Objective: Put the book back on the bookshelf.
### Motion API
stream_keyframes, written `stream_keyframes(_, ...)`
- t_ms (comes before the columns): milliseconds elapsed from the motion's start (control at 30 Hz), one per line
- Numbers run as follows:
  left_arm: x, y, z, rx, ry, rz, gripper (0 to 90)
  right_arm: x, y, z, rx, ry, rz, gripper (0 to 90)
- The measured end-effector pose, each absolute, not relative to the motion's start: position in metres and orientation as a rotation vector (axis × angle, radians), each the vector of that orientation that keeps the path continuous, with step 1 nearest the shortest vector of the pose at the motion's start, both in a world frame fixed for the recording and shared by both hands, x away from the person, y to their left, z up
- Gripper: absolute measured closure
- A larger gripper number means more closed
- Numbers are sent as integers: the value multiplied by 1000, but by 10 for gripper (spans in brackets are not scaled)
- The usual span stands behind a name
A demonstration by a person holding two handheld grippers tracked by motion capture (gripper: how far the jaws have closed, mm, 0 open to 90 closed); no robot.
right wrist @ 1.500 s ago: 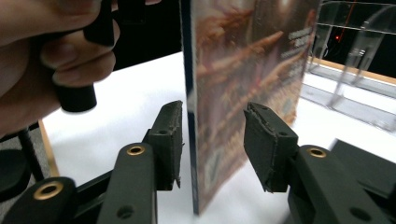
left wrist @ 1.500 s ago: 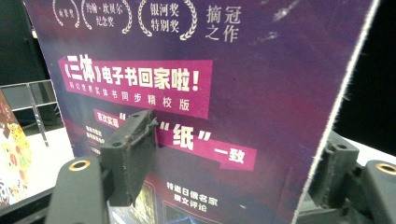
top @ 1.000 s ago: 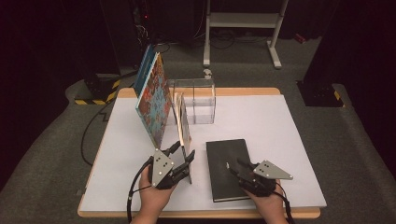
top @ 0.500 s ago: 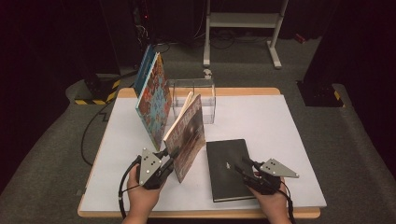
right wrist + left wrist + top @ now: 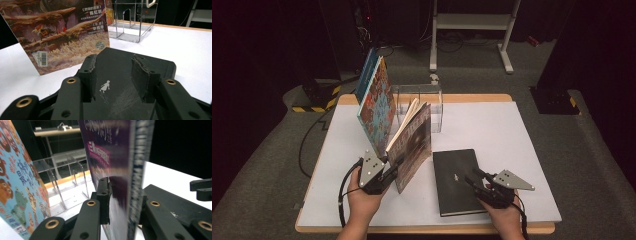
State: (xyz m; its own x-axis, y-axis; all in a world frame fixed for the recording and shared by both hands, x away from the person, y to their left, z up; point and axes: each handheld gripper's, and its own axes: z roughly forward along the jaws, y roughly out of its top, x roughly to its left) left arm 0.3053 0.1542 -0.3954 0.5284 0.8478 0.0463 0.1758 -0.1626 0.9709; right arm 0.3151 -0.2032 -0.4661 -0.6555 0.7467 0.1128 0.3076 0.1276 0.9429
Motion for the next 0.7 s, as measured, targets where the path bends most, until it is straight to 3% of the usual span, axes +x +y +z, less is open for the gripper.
stream_keyframes(200, 318, 148, -388, 1652, 893, 771, 674, 314, -202, -466, 1015, 2031, 1549, 552)
stream_keyframes(467, 326, 142, -380, 1682, 889, 841, 794, 313, -202, -466, 1008, 2033, 1560, 552)
stream_keyframes(700, 329, 143, -378, 1645, 916, 844, 836, 313, -202, -465, 1006, 2036, 1575, 552)
